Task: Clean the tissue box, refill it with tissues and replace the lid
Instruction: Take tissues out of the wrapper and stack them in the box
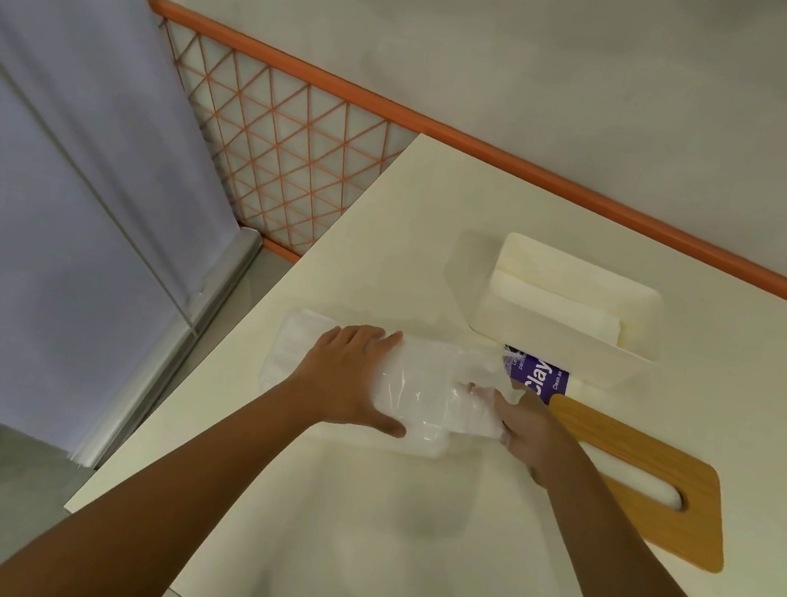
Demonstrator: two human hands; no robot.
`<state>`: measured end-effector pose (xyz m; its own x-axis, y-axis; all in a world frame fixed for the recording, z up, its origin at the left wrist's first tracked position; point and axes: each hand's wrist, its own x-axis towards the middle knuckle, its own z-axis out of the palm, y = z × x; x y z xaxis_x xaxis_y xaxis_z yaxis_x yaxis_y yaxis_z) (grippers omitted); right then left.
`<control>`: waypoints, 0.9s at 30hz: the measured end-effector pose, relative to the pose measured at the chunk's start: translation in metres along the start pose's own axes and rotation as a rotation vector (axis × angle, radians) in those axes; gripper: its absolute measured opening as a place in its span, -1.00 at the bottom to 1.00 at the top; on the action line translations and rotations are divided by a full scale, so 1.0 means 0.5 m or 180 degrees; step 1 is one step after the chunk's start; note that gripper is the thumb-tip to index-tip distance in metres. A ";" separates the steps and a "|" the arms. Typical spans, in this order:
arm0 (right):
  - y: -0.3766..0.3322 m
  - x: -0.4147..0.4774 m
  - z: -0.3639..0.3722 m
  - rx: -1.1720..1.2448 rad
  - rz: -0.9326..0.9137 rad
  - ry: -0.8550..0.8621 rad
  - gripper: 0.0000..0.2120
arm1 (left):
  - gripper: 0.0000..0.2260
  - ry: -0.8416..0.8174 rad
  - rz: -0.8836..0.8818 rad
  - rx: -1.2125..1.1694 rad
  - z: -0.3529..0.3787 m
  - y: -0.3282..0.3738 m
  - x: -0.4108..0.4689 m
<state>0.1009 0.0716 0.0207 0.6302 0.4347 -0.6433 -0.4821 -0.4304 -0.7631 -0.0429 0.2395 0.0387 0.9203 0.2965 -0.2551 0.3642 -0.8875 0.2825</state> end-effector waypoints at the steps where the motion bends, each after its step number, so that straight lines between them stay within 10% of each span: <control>1: -0.008 -0.003 -0.001 -0.0175 -0.0072 0.0019 -0.86 | 0.01 0.0002 -0.0003 0.0015 0.000 0.001 0.000; 22: -0.052 -0.064 -0.175 0.0139 -0.0597 0.0746 -0.62 | 0.14 0.0230 -0.0089 -0.0172 -0.025 0.039 0.008; 27: -0.096 -0.110 -0.235 -0.0104 -0.0856 0.0981 -0.64 | -0.16 0.0359 -0.0256 -0.1070 -0.056 0.111 0.046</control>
<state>0.1608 -0.0244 0.0997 0.8864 0.2800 -0.3688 -0.2588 -0.3608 -0.8960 0.0023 0.2072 0.0745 0.8899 0.4145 -0.1904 0.4454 -0.6996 0.5587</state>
